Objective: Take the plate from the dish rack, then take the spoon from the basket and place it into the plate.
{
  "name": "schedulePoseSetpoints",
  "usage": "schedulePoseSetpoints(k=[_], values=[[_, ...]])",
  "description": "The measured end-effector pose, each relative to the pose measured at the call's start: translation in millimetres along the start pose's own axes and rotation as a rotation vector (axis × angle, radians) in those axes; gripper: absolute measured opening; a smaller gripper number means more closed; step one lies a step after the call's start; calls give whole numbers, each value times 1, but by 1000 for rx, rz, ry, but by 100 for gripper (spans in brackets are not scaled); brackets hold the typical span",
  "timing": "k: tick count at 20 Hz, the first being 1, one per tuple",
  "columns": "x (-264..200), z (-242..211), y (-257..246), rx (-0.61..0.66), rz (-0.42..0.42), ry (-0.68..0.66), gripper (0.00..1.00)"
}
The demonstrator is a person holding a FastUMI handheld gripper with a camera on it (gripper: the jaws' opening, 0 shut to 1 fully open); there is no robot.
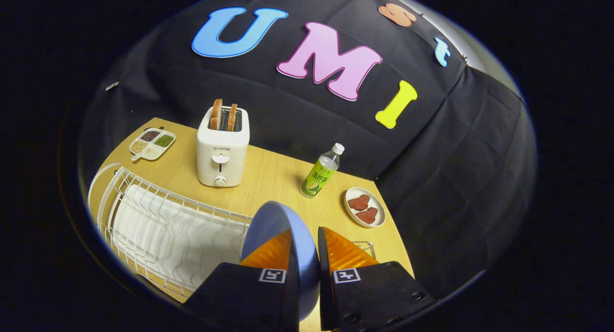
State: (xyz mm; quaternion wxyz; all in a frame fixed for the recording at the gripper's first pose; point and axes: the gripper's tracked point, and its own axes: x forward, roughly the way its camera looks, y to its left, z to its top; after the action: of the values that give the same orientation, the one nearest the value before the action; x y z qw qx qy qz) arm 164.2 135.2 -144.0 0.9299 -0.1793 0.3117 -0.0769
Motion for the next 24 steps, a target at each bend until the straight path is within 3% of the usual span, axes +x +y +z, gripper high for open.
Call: schedulePoseSetpoints(k=[3,12,20,24], values=[[-1,-3,0,14,23,1,21],[-14,-29,-41,252,192,64,19],[-50,-34,-100,390,279,24,19],[-62,-65,-133,499,336,45,19]])
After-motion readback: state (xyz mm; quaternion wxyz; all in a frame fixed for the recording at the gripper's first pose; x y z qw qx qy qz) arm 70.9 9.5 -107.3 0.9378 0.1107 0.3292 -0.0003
